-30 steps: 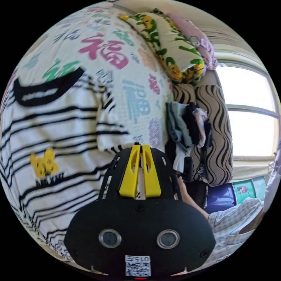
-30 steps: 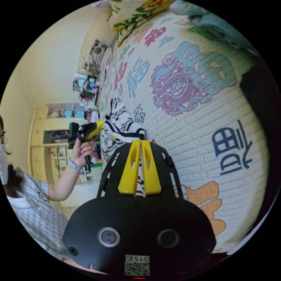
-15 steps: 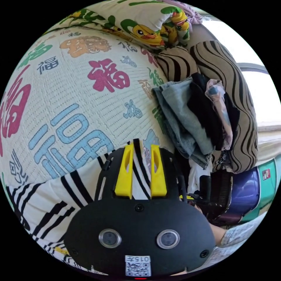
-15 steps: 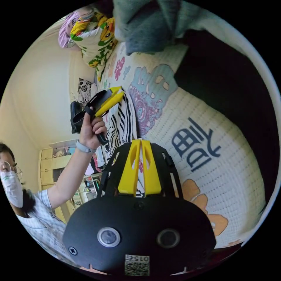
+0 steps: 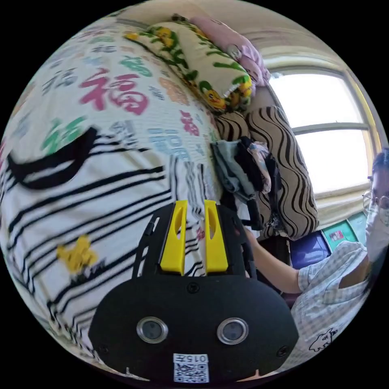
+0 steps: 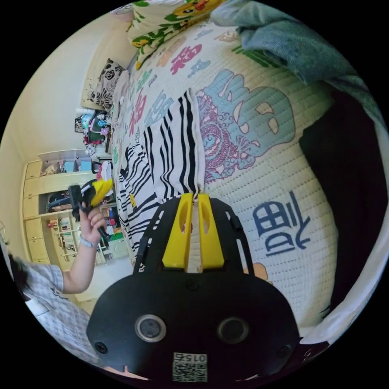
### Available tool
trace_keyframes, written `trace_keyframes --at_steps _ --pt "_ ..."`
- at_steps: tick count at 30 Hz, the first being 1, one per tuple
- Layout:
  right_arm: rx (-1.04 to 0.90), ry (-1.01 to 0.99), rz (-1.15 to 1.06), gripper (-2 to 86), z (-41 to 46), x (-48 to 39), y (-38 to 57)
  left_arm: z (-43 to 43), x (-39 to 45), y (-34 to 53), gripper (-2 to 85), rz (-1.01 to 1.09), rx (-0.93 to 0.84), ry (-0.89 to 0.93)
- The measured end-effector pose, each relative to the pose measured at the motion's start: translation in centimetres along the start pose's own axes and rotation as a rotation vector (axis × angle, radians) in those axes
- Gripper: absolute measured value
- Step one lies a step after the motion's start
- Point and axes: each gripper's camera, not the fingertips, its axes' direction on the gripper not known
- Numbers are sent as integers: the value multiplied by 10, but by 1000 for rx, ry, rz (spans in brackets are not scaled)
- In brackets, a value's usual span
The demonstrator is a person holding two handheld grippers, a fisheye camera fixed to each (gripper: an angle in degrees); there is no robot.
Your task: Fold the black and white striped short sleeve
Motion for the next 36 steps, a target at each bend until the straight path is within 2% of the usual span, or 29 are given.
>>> trace_keyframes --at_steps 7,10,14,20,24,27,32,36 --pt "34 57 85 4 -16 -25 30 -174 -39 171 74 -413 211 -302" --pt "116 178 140 7 -26 -53 52 -229 -47 234 86 -563 266 -424" --pt "137 120 61 23 -19 -118 82 -269 -67 295 95 -702 303 -448" --pt "-149 57 -313 63 88 -281 89 -293 -90 305 103 -720 462 -295" --pt "-397 80 -610 81 205 -412 91 -292 -95 290 105 -681 362 -363" --pt "-509 126 -724 95 284 -484 97 -303 -81 292 99 -623 326 -394" --pt "-684 415 -738 104 385 -524 110 -326 -60 310 95 -528 380 -300" --pt "-671 548 -760 19 403 -531 117 -333 -55 308 57 -500 361 -227"
